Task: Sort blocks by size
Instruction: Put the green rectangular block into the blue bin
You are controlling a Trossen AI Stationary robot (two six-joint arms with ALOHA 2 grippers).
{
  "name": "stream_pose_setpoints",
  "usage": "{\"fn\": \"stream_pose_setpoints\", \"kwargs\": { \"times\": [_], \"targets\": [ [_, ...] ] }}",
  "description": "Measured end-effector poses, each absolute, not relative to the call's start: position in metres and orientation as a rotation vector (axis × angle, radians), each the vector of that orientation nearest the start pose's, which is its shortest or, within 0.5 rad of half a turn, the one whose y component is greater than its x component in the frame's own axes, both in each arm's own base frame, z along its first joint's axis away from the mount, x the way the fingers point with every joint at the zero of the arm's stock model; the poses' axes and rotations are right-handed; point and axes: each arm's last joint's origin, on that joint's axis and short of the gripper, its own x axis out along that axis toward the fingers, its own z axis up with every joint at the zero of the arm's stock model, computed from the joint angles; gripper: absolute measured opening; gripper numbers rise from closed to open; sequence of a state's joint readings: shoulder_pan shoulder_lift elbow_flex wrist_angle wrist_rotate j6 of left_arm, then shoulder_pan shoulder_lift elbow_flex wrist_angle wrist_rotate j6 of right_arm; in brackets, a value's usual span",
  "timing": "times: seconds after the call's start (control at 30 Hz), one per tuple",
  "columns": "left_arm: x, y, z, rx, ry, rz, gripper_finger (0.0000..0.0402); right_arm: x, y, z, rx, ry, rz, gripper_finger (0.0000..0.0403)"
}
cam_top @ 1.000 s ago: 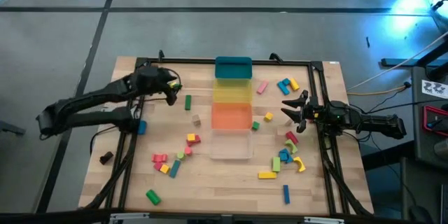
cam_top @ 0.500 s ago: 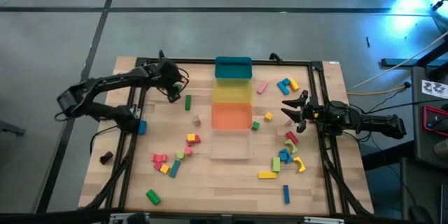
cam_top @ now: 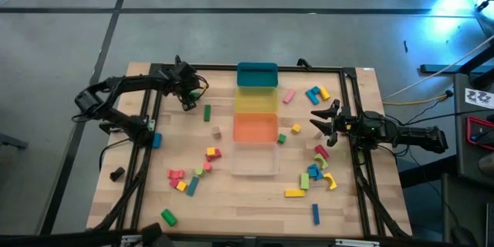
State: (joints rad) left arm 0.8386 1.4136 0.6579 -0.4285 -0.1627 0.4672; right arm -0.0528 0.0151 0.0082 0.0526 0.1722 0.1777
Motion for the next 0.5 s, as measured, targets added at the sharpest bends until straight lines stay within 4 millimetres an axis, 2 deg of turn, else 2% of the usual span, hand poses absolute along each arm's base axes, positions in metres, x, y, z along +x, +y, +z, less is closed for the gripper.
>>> {"fn": "stream_pose_setpoints", "kwargs": {
  "times": [0.2,0.5],
  "targets": [
    [0.1487,0.1809,0.1504,-0.039,1.319,0.569,0.021,0.0972,-0.0101,0.1701,0.18,-0.065,-0.22,0.0172],
    [0.1528,0.1843,0.1432,-0.032,1.306,0.523,0.021,0.0972,-0.0101,0.17,0.18,-0.064,-0.22,0.0172]
  ]
}}
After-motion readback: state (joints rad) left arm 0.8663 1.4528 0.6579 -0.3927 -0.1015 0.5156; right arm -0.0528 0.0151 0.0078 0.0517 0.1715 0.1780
